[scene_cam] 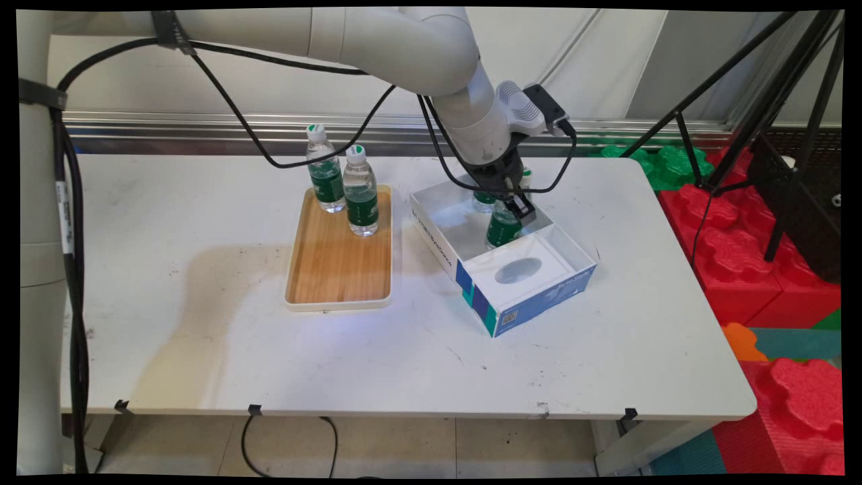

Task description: Place the picked object on the tray

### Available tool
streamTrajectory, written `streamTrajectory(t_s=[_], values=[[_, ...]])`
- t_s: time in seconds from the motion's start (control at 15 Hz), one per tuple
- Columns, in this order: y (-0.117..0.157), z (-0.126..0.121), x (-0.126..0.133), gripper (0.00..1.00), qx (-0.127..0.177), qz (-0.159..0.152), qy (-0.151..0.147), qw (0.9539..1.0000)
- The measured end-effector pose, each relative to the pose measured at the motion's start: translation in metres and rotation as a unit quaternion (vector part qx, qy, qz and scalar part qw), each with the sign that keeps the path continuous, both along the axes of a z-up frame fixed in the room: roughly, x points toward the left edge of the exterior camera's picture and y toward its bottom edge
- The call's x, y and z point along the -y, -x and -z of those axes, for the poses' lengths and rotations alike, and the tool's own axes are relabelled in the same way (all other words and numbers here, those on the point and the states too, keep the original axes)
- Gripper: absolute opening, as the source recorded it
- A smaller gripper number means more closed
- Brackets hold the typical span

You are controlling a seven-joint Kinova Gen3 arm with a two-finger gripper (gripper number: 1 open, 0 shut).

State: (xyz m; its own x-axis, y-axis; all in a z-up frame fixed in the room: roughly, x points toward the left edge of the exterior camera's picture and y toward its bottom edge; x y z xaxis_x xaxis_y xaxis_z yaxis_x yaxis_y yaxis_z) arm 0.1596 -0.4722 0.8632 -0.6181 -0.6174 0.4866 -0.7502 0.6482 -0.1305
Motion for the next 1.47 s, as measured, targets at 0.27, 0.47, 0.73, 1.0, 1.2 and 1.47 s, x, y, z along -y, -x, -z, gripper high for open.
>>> streamTrajectory(t_s=[0.27,0.47,0.73,1.0,1.2,1.47], values=[[-0.001,-0.005,-0.002,0.00,-0.005,-0.008,0.010,0.9999],[-0.006,-0.020,-0.011,0.00,-0.010,-0.017,0.024,0.9995],[-0.017,-0.053,-0.031,0.00,-0.010,-0.016,0.047,0.9987],[-0.033,-0.082,-0.056,0.00,-0.009,-0.015,0.063,0.9979],[-0.050,-0.101,-0.079,0.00,-0.010,-0.021,0.071,0.9972],[-0.090,-0.126,-0.124,0.00,-0.010,-0.031,0.077,0.9965]])
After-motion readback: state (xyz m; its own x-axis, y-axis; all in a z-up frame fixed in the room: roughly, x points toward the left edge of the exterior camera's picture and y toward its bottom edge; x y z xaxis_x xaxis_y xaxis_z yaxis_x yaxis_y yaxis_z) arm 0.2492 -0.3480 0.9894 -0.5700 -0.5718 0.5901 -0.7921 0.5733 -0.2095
